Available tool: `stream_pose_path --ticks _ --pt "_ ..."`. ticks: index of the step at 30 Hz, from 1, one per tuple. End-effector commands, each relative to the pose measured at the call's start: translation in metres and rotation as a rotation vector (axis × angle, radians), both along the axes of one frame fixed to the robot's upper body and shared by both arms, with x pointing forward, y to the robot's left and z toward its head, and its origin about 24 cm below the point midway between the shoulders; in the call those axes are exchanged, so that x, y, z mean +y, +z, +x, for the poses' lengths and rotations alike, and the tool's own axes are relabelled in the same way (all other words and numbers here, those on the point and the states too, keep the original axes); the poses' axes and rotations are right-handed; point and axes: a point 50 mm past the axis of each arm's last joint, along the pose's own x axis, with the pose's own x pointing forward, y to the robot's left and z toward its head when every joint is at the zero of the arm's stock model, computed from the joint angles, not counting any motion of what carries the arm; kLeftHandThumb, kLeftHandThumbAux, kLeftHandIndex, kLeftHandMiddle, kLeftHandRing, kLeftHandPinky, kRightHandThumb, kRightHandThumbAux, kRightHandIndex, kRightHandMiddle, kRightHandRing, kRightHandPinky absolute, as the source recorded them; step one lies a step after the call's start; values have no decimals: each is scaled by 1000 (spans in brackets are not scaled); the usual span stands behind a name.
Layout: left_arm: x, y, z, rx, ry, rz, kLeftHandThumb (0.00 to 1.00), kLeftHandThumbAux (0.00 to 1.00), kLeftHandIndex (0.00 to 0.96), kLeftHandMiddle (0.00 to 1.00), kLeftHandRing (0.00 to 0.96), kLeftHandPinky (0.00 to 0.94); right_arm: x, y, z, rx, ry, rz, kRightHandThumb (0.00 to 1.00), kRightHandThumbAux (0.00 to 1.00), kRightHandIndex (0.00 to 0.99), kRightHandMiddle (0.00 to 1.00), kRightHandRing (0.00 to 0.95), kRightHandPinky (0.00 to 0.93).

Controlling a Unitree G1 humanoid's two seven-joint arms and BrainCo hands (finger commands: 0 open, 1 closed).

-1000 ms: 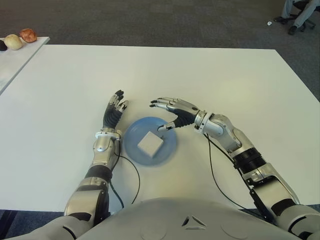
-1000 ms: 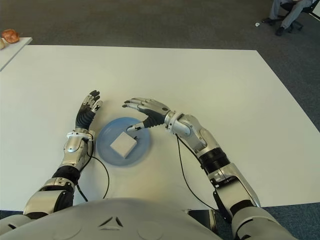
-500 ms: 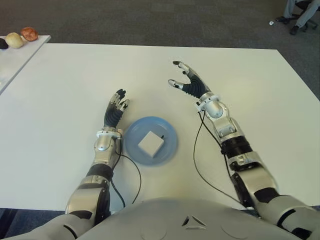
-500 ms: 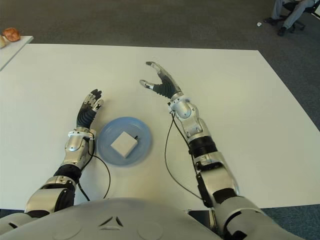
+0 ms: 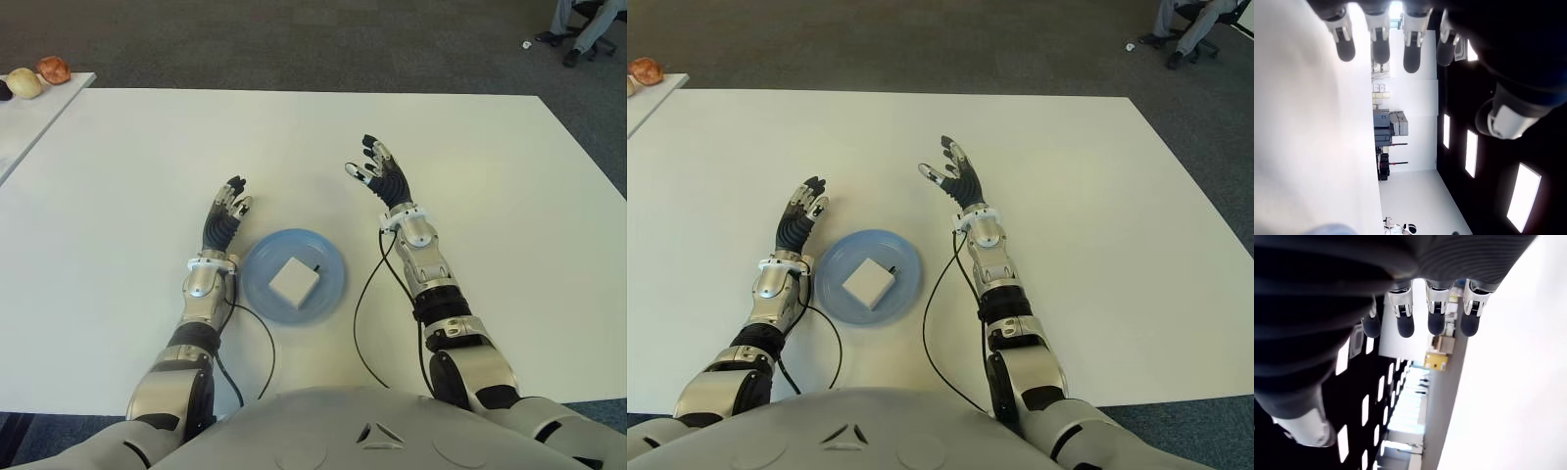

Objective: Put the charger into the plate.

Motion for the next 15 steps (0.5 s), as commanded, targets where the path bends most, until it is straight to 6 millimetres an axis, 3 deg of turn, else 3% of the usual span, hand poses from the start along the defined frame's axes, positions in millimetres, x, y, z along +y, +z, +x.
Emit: stream_pose_path --ticks 1,9,15 --pt "-1 -41 -38 227 9 -31 0 506 124 130 88 56 4 -12 -3 22 -6 127 80 739 0 0 0 0" --pt "1 -41 -39 227 14 -32 0 516 121 140 96 63 3 -27 -11 19 -12 219 8 853 22 15 0 16" --pt "1 -41 -39 233 14 -33 0 511 118 142 96 60 1 -38 -18 40 -15 250 1 864 37 31 0 27"
